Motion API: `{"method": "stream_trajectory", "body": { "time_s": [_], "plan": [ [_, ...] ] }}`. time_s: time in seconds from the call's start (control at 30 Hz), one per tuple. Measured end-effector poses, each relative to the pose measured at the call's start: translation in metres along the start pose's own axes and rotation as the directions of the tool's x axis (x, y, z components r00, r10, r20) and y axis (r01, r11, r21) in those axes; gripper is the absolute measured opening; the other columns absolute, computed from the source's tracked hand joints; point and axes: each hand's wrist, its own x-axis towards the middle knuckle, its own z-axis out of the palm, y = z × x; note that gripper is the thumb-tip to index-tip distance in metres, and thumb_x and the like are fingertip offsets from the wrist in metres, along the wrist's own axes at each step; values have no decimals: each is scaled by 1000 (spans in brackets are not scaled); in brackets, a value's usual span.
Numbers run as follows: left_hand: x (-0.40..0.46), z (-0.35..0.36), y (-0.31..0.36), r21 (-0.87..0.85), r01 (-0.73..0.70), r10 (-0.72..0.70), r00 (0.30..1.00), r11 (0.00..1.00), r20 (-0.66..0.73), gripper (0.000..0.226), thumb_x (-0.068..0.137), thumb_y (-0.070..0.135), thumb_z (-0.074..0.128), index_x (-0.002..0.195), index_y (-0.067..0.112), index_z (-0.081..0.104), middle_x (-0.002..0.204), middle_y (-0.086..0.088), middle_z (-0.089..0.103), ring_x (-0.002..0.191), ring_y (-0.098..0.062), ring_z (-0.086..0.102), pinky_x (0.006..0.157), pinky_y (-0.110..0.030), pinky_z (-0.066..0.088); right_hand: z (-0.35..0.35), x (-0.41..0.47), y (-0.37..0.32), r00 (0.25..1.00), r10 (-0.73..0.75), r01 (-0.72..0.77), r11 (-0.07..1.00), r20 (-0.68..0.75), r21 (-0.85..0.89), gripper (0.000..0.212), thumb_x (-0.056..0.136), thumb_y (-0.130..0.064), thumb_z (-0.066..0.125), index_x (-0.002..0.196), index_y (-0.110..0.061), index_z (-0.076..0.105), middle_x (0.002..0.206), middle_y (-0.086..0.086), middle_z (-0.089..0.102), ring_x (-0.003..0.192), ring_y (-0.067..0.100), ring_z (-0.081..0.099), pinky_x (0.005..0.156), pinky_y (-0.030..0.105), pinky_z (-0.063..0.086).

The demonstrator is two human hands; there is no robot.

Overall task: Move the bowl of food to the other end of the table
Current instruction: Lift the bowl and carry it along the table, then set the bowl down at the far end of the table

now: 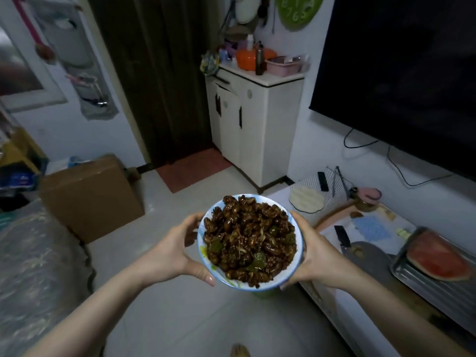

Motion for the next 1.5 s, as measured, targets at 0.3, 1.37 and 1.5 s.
{"method": "stream_trajectory", "body": {
  "time_s": [0.3,1.37,1.5],
  "plan": [
    [187,-95,-41,36,-45,42,994,998,97,101,41,14,97,124,35,43,126,13,59,118,-1,54,111,-30,37,-29,179,39,973,122,-124,992,-196,7,80,75,-29,78,133,-45,25,115,-29,53,119,0,53,86,4,44],
    [787,-178,-71,-105,-382,257,372,918,892,115,35,4,96,132,32,41,135,22,54,128,0,47,108,-26,41,-93,508,115,399,489,-421,849,-776,318,132,43,-16,99,146,-6,18,130,-29,38,114,-30,38,90,-7,32],
    [840,-139,-66,-112,-402,239,281,909,929,116,31,22,97,129,41,39,136,23,51,130,3,43,114,-37,35,-113,522,146,312,513,-464,817,-800,342,130,45,-20,99,147,-11,19,131,-25,44,117,-23,43,91,-1,39]
  ]
}}
